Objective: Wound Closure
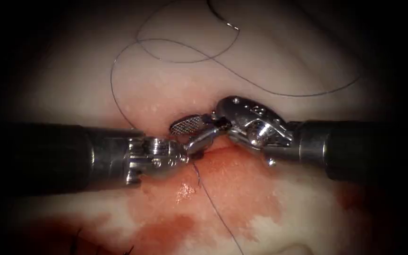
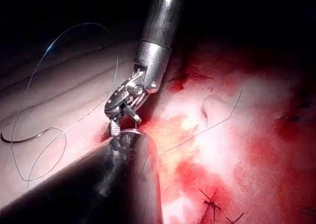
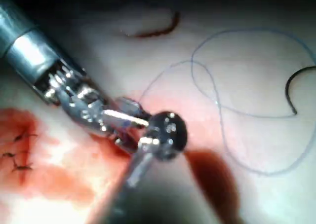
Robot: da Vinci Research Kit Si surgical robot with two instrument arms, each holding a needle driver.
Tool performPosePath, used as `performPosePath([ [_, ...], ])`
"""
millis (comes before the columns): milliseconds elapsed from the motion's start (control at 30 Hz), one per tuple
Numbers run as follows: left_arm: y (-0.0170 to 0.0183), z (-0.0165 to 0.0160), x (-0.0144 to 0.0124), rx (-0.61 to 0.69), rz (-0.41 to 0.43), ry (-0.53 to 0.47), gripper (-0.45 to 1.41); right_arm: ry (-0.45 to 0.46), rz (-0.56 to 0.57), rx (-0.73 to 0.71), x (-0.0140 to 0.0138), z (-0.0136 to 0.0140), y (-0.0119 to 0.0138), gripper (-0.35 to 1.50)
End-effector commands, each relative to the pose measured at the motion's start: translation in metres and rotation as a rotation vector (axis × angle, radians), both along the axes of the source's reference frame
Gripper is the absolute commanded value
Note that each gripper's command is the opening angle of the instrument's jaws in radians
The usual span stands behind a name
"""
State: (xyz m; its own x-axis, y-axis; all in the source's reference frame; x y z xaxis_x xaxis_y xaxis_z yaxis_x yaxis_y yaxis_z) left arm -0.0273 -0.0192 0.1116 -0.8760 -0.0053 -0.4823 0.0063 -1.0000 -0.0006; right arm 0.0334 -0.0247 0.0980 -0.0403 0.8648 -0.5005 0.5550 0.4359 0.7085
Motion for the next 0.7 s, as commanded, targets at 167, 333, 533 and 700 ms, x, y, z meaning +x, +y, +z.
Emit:
performPosePath([
  [167,0.0002,0.0007,-0.0005,-0.008,0.004,-0.004,-0.45,0.019,-0.021,-0.005,-0.0006,-0.0002,-0.0006,1.13],
  [333,0.0005,0.0017,-0.0003,-0.012,0.009,-0.006,-0.45,0.042,-0.102,-0.026,-0.001,-0.001,-0.0016,0.99],
  [533,0.0007,0.0022,0.0,-0.014,0.014,-0.008,-0.45,0.071,-0.274,-0.197,-0.0009,-0.0019,-0.0029,0.61],
  [700,0.0007,0.0022,0.0001,-0.014,0.015,-0.009,-0.45,0.115,-0.362,-0.329,-0.0006,-0.0026,-0.0037,0.59],
])
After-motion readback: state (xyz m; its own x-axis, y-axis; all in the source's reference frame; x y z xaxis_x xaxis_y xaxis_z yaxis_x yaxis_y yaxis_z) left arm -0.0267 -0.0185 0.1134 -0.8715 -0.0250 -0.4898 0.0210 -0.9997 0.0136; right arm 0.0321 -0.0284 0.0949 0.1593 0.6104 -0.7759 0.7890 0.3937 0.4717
